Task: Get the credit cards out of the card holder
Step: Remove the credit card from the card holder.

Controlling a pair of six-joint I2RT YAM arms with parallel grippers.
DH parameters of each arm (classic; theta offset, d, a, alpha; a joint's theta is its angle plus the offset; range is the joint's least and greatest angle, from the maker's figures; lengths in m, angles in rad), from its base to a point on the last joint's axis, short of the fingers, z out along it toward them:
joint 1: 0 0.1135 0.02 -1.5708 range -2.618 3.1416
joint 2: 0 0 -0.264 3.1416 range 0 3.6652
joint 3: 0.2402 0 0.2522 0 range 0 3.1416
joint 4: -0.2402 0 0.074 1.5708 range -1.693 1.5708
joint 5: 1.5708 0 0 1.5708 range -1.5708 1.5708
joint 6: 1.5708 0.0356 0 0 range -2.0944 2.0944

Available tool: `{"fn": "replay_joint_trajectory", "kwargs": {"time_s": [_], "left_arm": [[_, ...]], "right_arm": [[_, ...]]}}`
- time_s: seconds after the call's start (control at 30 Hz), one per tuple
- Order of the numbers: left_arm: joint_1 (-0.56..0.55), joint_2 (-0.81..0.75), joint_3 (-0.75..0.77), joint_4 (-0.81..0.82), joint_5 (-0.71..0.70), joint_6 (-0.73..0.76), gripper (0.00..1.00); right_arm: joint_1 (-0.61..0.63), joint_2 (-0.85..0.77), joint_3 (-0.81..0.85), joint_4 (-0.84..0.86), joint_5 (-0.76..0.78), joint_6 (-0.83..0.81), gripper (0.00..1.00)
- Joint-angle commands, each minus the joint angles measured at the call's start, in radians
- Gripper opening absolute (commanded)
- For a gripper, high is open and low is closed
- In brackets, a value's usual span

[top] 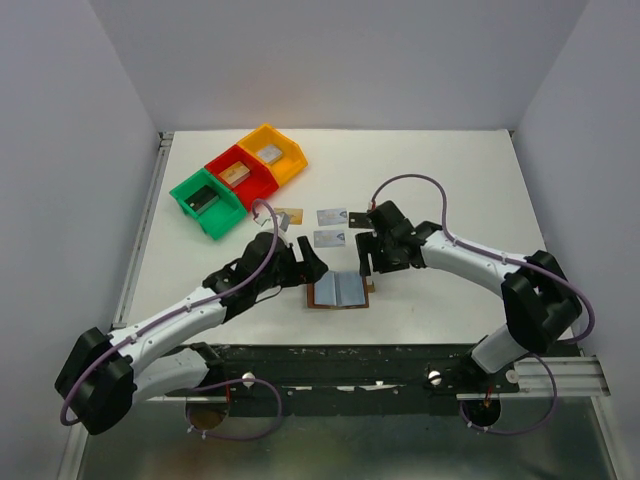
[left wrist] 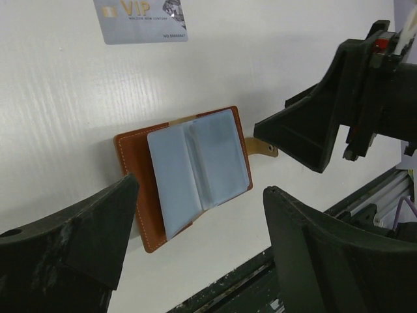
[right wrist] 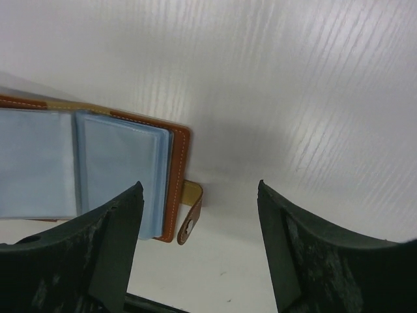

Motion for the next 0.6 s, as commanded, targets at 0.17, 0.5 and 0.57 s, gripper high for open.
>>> {"fn": "replay_joint_trajectory", "kwargs": {"time_s": [0.17,0.5,0.57], "left_arm": [[-0.040,0.046,0.047,-0.016,-0.018,0.036,0.77],[-0.048,0.091,0.065,-0.014,0.005,0.059,0.55],[-0.049,0.105,0.073,-0.008,0.015,0.069,0.55]], "right_arm": [[-0.002,0.052,-0.071,-0.007,-0.057,0.024,0.60],[0.000,-0.032,-0.134,0.029,-0.127,0.006,0.00],[-0.002,-0.086,-0.148,0.048,-0.157,-0.019,0.00]]}}
